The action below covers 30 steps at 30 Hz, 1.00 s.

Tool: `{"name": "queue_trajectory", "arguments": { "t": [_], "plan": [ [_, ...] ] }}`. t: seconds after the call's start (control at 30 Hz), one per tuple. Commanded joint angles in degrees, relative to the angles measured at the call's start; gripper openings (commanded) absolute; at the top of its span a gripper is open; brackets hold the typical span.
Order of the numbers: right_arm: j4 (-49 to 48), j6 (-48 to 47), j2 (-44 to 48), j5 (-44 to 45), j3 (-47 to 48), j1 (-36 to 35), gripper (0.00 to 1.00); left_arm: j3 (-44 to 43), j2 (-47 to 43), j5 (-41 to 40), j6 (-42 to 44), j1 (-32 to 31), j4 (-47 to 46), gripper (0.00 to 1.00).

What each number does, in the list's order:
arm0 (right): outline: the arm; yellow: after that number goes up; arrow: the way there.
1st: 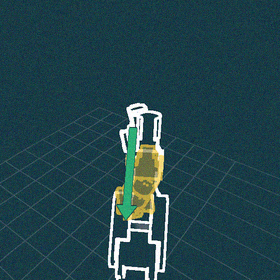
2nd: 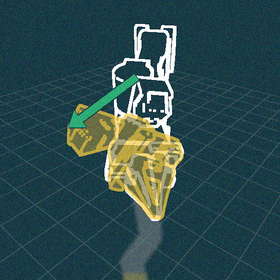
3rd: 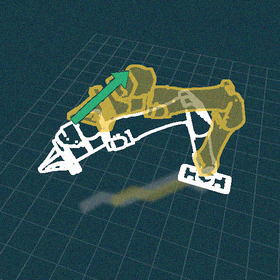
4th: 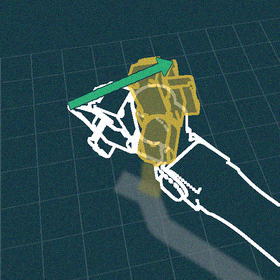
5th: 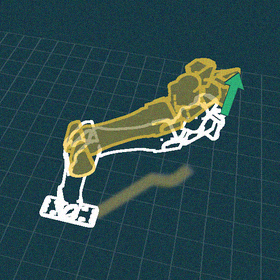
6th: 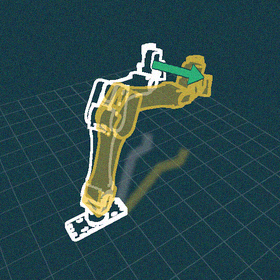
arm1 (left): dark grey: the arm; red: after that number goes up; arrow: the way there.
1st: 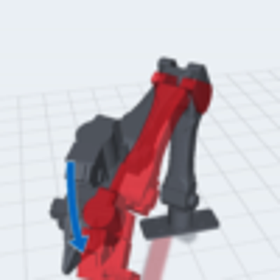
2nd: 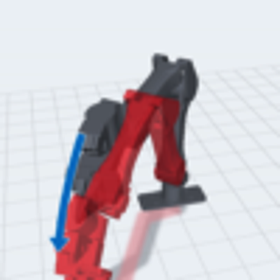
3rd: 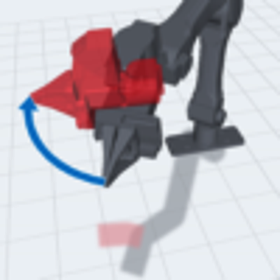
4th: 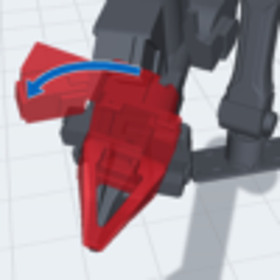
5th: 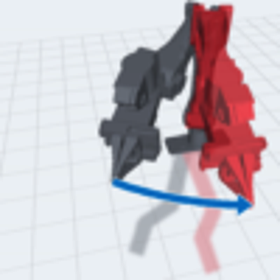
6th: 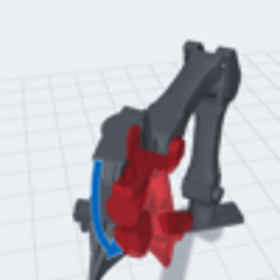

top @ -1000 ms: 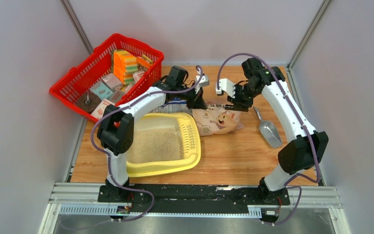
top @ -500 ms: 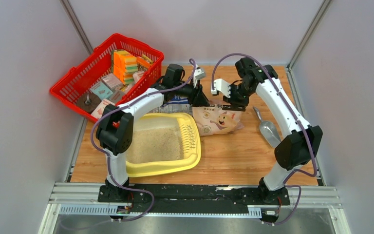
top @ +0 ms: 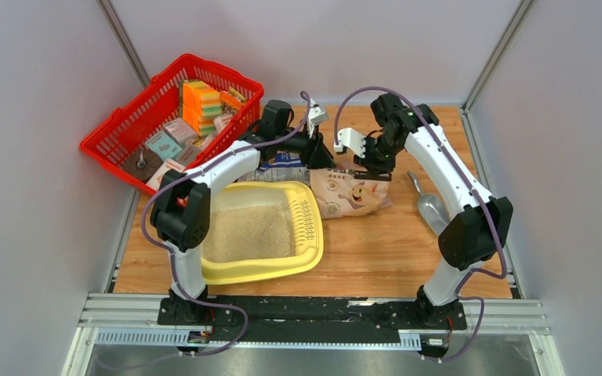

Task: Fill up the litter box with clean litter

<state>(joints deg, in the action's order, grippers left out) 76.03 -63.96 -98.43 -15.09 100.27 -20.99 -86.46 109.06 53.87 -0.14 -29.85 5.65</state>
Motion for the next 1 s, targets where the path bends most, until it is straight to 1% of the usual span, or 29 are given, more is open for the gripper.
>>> {"name": "queue_trajectory", "arguments": {
  "t": [0.0, 0.03, 0.13, 0.17, 0.2, 0.37, 0.43, 0.47, 0.53, 0.57, 0.73, 0.8, 0.83, 0.9, 0.93, 0.97],
  "plan": [
    [19.4, 2.5, -0.8, -4.0, -0.6, -1.0, 0.00, 0.1, -3.7, 0.4, 0.1, 0.4, -0.7, 0.49],
    [19.4, 3.1, -0.9, -4.1, -0.7, -1.1, 0.00, 0.1, -3.8, 0.3, 0.1, 0.4, -0.4, 0.49],
    [19.4, 3.8, -1.0, -3.9, -0.7, -0.9, 0.07, -0.3, -4.0, 0.0, 1.5, 0.5, 1.1, 0.50],
    [19.4, 4.0, -1.0, -3.7, -0.7, -0.9, 0.12, -0.4, -4.2, -0.1, 1.8, 0.5, 1.4, 0.50],
    [19.3, 4.2, -1.0, -3.5, -0.7, -1.0, 0.15, -0.6, -4.3, 0.0, 2.4, 0.5, 1.8, 0.50],
    [19.3, 5.6, -1.8, -3.5, -0.6, -0.9, 0.18, -1.0, -5.0, -0.2, 4.5, 0.6, 4.8, 0.50],
    [19.2, 6.0, -1.9, -3.7, -0.3, -1.0, 0.22, -0.9, -5.5, -0.3, 5.4, 0.7, 5.7, 0.50],
    [19.3, 6.1, -1.9, -3.9, -0.3, -0.9, 0.31, -0.8, -5.6, -0.4, 5.6, 0.8, 6.1, 0.50],
    [19.2, 6.4, -1.9, -4.2, 0.2, -0.9, 0.38, -1.0, -6.0, -0.6, 6.6, 0.8, 7.4, 0.50],
    [18.9, 6.7, -1.9, -4.2, 0.4, -0.9, 0.45, -1.0, -6.2, -0.5, 6.8, 0.8, 7.8, 0.50],
    [17.9, 7.4, -0.5, -3.6, 2.2, -0.7, 0.57, -1.3, -7.0, -0.8, 7.9, 1.2, 10.0, 0.53],
    [17.8, 7.8, 0.0, -3.4, 3.2, -0.8, 0.60, -2.1, -7.3, -1.3, 8.7, 1.3, 11.9, 0.56],
    [17.4, 8.7, 0.3, -3.4, 3.7, -0.6, 0.64, -2.6, -7.6, -1.5, 9.1, 1.5, 12.8, 0.56],
    [16.9, 9.4, 0.8, -3.8, 5.1, -0.5, 0.71, -3.7, -8.1, -2.4, 10.7, 1.8, 15.6, 0.61],
    [15.2, 10.8, 1.3, -3.7, 5.3, -0.5, 0.90, -4.0, -8.5, -3.0, 11.3, 2.0, 16.5, 0.61],
    [14.2, 11.7, 1.6, -3.5, 5.6, -0.4, 1.00, -4.7, -8.7, -3.4, 12.3, 2.2, 17.3, 0.62]
  ]
}}
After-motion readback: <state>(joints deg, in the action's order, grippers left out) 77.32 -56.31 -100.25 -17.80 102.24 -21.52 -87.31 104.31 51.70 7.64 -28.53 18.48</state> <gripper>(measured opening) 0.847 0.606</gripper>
